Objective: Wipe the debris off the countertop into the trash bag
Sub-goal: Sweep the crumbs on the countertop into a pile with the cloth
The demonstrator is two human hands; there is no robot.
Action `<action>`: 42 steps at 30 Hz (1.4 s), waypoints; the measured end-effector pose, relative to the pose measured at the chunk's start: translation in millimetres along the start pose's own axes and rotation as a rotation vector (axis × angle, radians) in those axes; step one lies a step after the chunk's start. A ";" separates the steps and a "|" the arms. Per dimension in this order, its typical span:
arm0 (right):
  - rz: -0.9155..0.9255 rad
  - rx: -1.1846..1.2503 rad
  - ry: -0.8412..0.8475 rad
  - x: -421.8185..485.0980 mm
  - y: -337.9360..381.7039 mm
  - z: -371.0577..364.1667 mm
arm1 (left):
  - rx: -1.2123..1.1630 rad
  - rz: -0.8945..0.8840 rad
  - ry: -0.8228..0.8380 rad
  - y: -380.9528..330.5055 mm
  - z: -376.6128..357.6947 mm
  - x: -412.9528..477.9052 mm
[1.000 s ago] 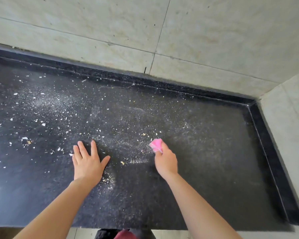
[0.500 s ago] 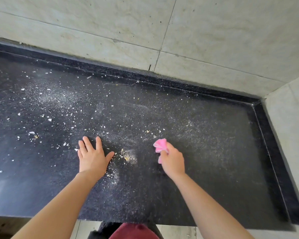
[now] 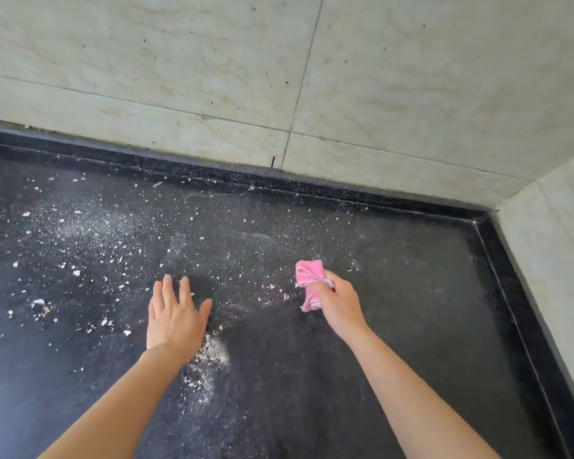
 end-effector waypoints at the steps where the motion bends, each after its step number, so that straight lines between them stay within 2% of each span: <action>1: -0.035 -0.068 -0.095 17.5 -7.1 22.4 | 0.004 -0.010 -0.001 -7.9 -3.2 10.9; 3: -0.106 -0.169 -0.286 42.7 -21.8 63.7 | 0.030 -0.008 -0.008 -16.5 -5.7 24.3; 5: -0.214 -0.252 -0.404 66.9 -36.3 102.5 | 0.061 0.002 -0.013 -24.7 -11.2 38.8; 8: -0.309 -0.356 -0.437 96.0 -58.4 138.1 | 0.097 0.012 -0.021 -28.0 -17.0 49.3; 12: -0.270 -0.386 -0.524 109.1 -64.8 113.7 | 0.121 0.012 -0.031 -26.3 -18.6 54.1; 16: -0.038 -0.524 -0.458 80.4 -29.4 45.4 | 0.094 -0.008 -0.022 -25.5 -19.1 55.3; 20: 0.017 -0.448 -0.275 58.7 -16.9 -8.1 | 0.087 -0.010 -0.023 -23.7 -19.5 54.0; 24: 0.018 -0.164 0.022 35.9 4.5 -25.1 | 0.073 -0.009 -0.029 -24.7 -19.2 54.4; 25: -0.013 -0.080 0.048 35.4 9.4 -18.5 | 0.072 -0.010 -0.029 -25.0 -19.0 54.5; 26: -0.015 -0.034 0.013 39.0 10.0 -8.3 | 0.076 -0.011 -0.028 -25.0 -19.0 54.7; 28: -0.043 -0.015 -0.177 53.0 4.3 19.7 | 0.091 -0.013 -0.026 -25.1 -19.4 54.8; 30: -0.153 -0.092 -0.385 71.7 -10.7 47.1 | 0.097 -0.017 -0.027 -25.7 -19.8 55.1; 32: -0.267 -0.192 -0.480 84.8 -31.5 58.0 | 0.102 -0.017 -0.021 -26.0 -19.6 55.0; 33: -0.284 -0.251 -0.494 84.5 -37.0 51.5 | 0.101 -0.019 -0.018 -26.3 -19.1 54.7; 35: -0.209 -0.324 -0.522 70.9 -33.0 19.6 | 0.101 -0.024 -0.013 -27.3 -18.3 54.3; 38: -0.031 -0.262 -0.497 37.8 -9.2 -38.8 | 0.096 -0.024 0.000 -28.3 -16.4 53.1; 42: 0.133 -0.248 -0.318 15.4 -1.9 -89.2 | 0.079 -0.026 0.007 -28.5 -14.4 52.4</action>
Point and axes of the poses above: each hand's wrist, its own x-axis towards the middle knuckle, its own z-axis out of the back of the hand, y = z × x, the point moved 1 cm from there along x, towards the middle knuckle, and after that the axes turned 6 degrees about -x, right-handed, at the moved point
